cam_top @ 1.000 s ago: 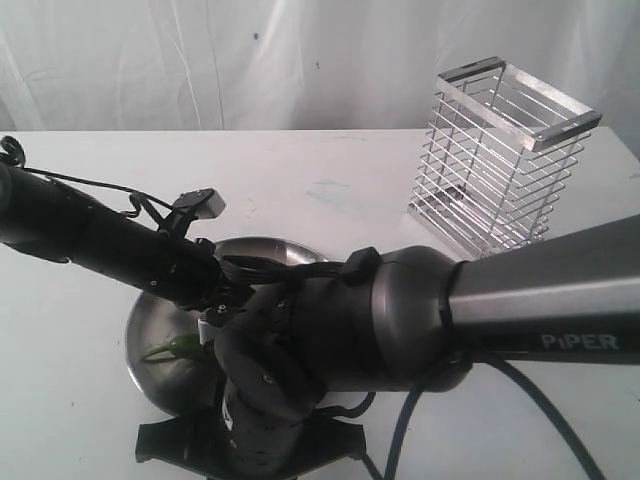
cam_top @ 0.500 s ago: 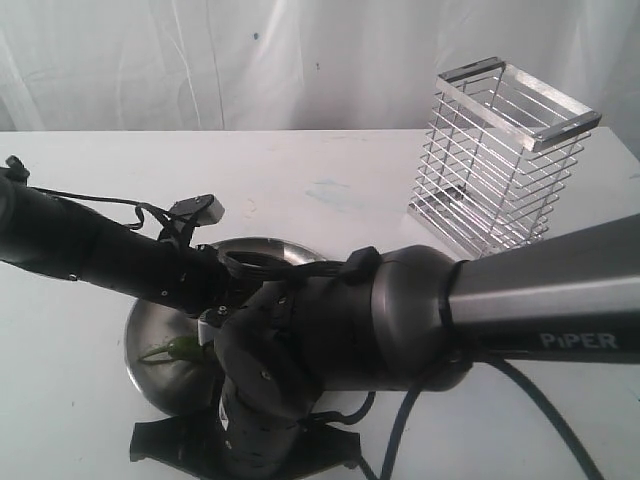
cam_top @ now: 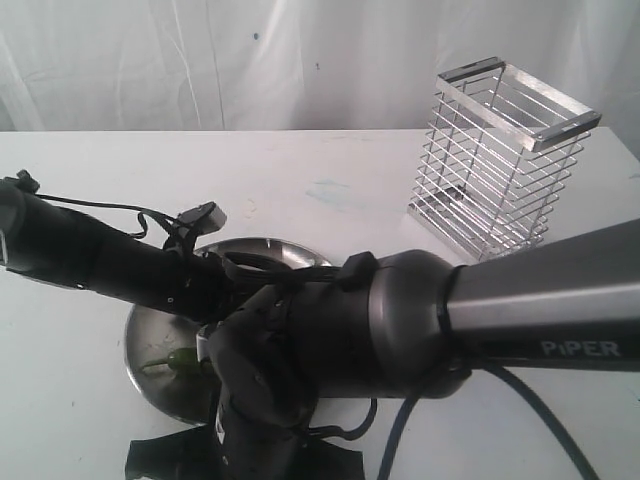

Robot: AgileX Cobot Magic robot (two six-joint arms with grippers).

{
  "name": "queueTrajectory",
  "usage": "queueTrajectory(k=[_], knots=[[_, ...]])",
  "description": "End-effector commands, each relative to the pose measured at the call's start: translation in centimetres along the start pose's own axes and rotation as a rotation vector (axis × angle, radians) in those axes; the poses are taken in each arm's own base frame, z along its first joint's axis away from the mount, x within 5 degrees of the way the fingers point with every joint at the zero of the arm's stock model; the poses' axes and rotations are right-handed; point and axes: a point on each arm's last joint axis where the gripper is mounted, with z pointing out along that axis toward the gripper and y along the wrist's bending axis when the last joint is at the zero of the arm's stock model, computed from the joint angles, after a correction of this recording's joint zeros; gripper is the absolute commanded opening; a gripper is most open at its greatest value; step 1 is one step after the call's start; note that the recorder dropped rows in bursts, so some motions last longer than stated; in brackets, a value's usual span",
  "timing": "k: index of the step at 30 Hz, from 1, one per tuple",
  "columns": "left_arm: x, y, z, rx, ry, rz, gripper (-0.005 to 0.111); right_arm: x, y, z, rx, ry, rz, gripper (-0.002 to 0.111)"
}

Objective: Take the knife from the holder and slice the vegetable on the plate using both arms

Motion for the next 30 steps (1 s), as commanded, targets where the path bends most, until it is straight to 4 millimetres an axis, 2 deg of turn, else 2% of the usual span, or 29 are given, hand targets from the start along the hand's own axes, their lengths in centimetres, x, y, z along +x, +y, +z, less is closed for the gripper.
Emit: queueTrajectory(k=[1,7,13,17,22,25,30], knots=[[0.4,0.0,0.0,-0.033,0.054,0.105,0.0,0.4,-0.2,-0.1,0.027,0.027,0.017,0.0],[-2.8,-3.5,-3.6,-0.014,-0.08,0.239,0.0,0.3,-0.3,-0.1,0.027,0.023,0.015,0.0],[-4.3,-5.3,-7.2,-0.068,-0.187,0.305,0.0,0.2,-0.3,-0.1,0.034,0.014,0.002,0.0],[-5.4,-4.9,-10.1,-0.119,-0.274,0.276,0.0,-0.1,-0.5,-0.1,0.043,0.001,-0.008,0.0],[-6.3,-3.1,-13.7,-0.187,-0.371,0.19,0.0,-1.1,-1.3,-0.3,0.053,0.003,-0.003,0.0],[-6.5,-2.2,-14.7,-0.186,-0.402,0.126,0.0,-2.1,-1.9,-0.6,0.052,-0.002,-0.003,0.0],[-6.5,-2.0,-14.7,-0.193,-0.407,0.133,0.0,-3.6,-2.5,-1.1,0.046,-0.016,-0.014,0.0]])
